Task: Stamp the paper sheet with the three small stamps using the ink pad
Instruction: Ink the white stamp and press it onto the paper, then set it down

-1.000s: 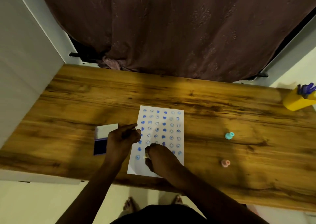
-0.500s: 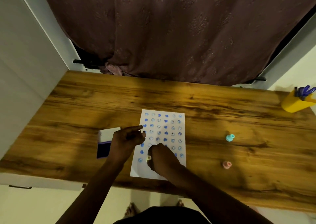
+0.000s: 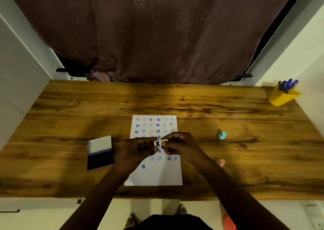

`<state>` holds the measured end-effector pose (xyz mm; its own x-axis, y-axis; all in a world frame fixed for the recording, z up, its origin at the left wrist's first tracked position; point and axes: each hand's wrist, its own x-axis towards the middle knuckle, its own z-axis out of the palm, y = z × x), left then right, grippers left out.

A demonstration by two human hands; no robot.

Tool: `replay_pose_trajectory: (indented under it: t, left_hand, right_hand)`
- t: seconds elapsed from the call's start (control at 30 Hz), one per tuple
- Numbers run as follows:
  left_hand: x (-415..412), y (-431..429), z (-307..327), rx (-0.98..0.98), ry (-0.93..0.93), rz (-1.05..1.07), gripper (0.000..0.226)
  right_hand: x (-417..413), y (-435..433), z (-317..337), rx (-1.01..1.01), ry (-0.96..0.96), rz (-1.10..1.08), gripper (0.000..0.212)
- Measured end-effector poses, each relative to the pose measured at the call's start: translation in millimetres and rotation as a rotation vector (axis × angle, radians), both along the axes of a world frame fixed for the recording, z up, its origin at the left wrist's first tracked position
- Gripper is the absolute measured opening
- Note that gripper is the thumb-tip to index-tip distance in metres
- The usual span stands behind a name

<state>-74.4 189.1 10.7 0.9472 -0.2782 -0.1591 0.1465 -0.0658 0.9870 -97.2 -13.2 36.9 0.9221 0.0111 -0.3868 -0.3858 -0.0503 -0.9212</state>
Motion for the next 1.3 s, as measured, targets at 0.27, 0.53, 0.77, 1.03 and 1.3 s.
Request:
replay_pose_trajectory:
  t: [0.27, 0.53, 0.77, 1.03, 1.3]
  left_hand:
    - [1.1, -27.4, 7.8, -0.052, -0.043, -0.086, 0.051]
    - [0.4, -49.8, 3.6, -0.037, -0.032, -0.144, 0.04]
    - [-4.2, -88.8, -8.9, 0.059, -0.048, -0.129, 0.047]
    - [1.0, -85.8, -22.7, 0.265, -0.078, -0.031, 0.031]
    - [-3.4, -80.9, -34.8, 0.322, -0.068, 0.006, 0.025]
  right_hand:
    - [-8.7, -26.5, -2.8, 0.036, -0.052, 0.021, 0.022]
    - [-9.6, -59.2, -2.8, 0.044, 0.013, 0.136, 0.018]
    - [1.9, -103.4, 2.0, -0.273, -0.039, 0.202, 0.022]
    - [30.6, -149.2, -29.2, -1.131, -0.139, 0.25, 0.024]
    - [38.3, -150.9, -45.2, -1.225, -0.105, 0.324, 0.027]
